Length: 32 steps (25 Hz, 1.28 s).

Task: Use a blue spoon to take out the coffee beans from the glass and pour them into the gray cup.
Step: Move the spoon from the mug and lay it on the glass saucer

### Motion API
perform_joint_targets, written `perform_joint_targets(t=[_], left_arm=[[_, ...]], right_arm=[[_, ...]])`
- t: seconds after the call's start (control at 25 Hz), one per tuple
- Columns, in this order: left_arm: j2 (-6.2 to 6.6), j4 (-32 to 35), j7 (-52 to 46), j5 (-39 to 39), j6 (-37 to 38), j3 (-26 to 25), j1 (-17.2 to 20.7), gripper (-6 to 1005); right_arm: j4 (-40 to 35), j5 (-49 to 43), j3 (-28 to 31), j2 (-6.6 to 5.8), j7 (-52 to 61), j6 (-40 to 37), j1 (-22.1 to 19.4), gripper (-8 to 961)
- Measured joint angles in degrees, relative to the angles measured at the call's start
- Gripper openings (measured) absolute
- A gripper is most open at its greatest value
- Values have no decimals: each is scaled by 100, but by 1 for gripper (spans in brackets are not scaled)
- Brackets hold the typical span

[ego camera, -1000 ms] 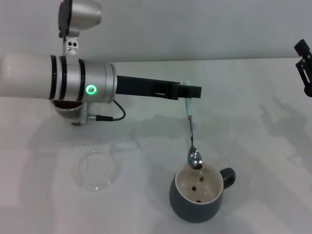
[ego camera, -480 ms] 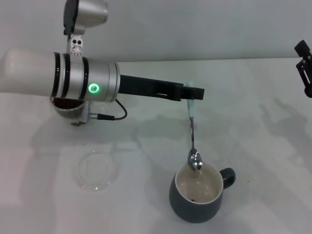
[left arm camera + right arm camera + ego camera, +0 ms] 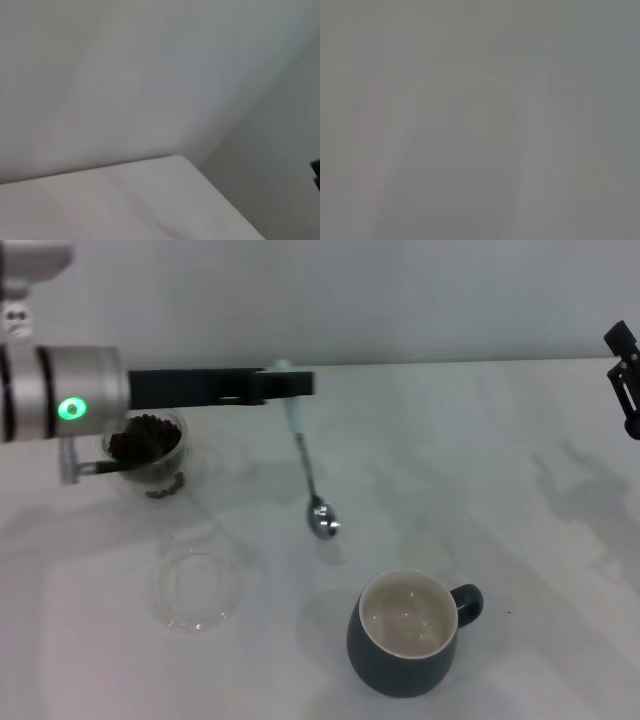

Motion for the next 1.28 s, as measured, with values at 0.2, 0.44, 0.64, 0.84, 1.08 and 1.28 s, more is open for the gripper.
perform_joint_targets(t=[0.2,0.44,0.64,0.84,1.08,1.28], left_arm=[[18,-20,26,25,-9,-361,505,127],[58,-17,58,45,-44,-725,1103,127],[100,-6,73,48,-41,-1017,1540,127],[127,-10,81,50,-52,-1119,1771,127],[147,-253,188,96,-122,-1241,1840,128],[165,-637,408,99,-237,-1282,1719,128]], right_arm=[[-6,1,0,0,0,2,17,446],[-10,10,177,-1,0,9,52,446],[-10,11,478,-8,0,24,59,446],[-9,11,700,-18,0,52,59,446],[-9,10,764,-18,0,54,59,446],[-16,10,766,-17,0,29,63,446]])
